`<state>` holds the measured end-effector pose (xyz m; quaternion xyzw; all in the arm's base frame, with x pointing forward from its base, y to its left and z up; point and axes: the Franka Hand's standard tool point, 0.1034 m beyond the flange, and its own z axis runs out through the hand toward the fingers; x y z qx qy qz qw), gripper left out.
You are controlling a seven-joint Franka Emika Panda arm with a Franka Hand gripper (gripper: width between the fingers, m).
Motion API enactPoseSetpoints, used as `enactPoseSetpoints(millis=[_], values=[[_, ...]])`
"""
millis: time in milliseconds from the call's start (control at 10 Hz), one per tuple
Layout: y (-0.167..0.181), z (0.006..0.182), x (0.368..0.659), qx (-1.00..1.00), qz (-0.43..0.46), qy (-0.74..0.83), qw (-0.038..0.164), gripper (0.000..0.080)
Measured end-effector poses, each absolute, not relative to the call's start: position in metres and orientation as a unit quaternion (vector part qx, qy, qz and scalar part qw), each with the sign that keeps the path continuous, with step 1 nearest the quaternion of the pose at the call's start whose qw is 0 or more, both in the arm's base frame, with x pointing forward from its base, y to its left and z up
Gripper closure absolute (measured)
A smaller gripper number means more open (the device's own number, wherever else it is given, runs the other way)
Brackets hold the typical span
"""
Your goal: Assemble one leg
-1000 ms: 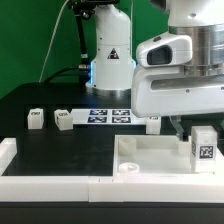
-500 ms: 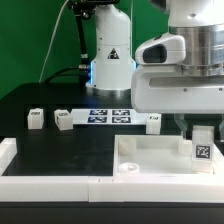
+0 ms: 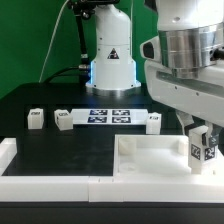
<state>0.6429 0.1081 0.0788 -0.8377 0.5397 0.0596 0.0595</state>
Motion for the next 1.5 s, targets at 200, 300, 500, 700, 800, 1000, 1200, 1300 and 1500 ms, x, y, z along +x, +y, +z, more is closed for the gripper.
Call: enactPoseSetpoints(millis=[200, 300, 500, 700, 800, 1000, 1200, 1300, 1500], values=[[0.1081, 0.0792, 0.6431, -0.79, 0.066, 0.607, 0.055, 0.0508], [0.1087, 0.079, 0.6428, -0.761, 0.069, 0.643, 0.051, 0.0508], [0.1091, 0.0789, 0.6428, -0.745, 0.07, 0.662, 0.05, 0.05], [0.1101, 0.079, 0.6412, -0.766, 0.072, 0.637, 0.049, 0.0187], [0.1118, 0.0796, 0.6386, -0.78, 0.08, 0.619, 0.045, 0.0187], [0.1146, 0.0794, 0.6368, -0.858, 0.072, 0.507, 0.047, 0.0157], [0.116, 0.0785, 0.6356, -0.917, 0.062, 0.391, 0.043, 0.0151], [0.1139, 0.0784, 0.636, -0.935, 0.06, 0.347, 0.046, 0.015], [0.1123, 0.0787, 0.6364, -0.975, 0.049, 0.213, 0.039, 0.015]])
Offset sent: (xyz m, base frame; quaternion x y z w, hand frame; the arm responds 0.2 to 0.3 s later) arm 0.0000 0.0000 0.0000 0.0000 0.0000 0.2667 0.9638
